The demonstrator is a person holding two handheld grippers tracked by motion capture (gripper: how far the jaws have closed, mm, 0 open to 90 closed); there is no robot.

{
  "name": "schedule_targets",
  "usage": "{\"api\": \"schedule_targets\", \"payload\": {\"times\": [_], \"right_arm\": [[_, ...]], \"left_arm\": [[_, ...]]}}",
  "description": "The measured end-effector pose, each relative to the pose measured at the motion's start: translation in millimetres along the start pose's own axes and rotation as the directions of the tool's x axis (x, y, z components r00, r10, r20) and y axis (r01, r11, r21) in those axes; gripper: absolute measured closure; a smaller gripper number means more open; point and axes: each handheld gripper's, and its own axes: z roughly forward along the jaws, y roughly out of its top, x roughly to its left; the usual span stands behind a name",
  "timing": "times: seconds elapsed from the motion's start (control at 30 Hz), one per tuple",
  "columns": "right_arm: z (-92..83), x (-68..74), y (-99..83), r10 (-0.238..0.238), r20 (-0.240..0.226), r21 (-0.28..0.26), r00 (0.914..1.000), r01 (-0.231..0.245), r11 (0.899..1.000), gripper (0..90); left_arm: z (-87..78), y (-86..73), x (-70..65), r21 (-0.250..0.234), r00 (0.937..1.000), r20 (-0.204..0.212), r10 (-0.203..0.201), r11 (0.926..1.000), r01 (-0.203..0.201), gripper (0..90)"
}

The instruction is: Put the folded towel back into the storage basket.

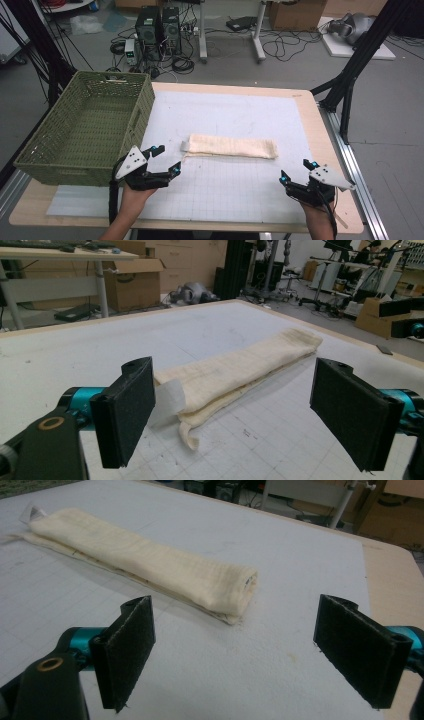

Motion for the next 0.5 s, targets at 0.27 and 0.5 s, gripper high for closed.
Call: {"api": "schedule_targets", "payload": {"times": [0.27, 0.5], "right_arm": [[-1.5, -0.8, 0.6, 0.015, 0.000, -0.009, 0.9999, -0.015, 1.000, 15.4], [-2.1, -1.0, 0.5, 0.020, -0.003, -0.006, 0.9998, -0.020, 1.000, 15.4]], "left_arm": [[-1.7, 0.1, -0.8, 0.004, 1.0000, -0.003, 0.003, 1.0000, -0.003, 18.7], [0.5, 0.1, -1.2, 0.014, 1.0000, 0.007, -0.007, 0.9999, 0.007, 18.6]]}}
